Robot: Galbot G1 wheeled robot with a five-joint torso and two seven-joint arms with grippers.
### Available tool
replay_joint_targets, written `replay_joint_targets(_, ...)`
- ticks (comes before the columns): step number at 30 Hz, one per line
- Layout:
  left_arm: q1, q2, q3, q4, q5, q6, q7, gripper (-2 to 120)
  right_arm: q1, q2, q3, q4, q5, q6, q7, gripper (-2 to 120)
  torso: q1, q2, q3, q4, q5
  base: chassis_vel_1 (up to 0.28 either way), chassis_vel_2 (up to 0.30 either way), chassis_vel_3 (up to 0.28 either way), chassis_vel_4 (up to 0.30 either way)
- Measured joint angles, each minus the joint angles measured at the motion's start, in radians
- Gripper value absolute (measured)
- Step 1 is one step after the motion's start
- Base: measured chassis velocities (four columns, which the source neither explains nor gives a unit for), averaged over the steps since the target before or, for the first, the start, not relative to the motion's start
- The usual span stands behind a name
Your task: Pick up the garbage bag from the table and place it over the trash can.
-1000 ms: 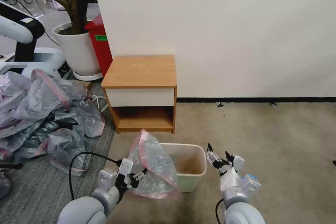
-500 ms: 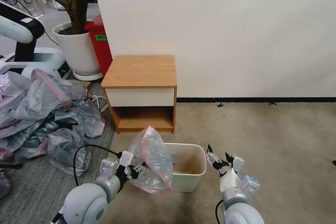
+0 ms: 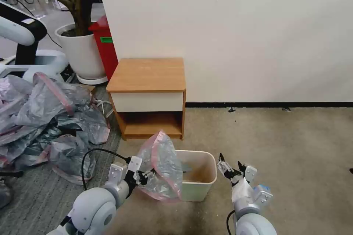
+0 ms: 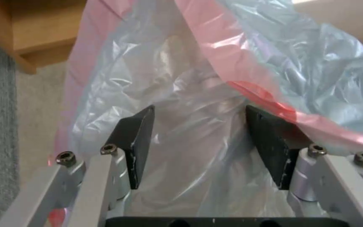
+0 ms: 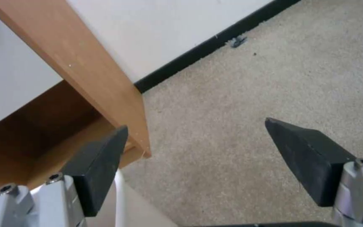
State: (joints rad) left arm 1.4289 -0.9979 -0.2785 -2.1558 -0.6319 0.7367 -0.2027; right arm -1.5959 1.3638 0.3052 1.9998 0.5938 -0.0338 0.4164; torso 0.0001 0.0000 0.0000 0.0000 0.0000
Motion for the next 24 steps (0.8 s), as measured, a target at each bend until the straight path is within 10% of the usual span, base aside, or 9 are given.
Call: replay_joint_targets(24,-0.117,0.009,0.136,0.056,-0.224,-0.001,-0.226,40,0.012,-0.002,0.016,-0.029,0.005,0.01,-0.002,82,0.0,0.0,0.0,0.0,0.0,0.0,0.0,0.0,0.0)
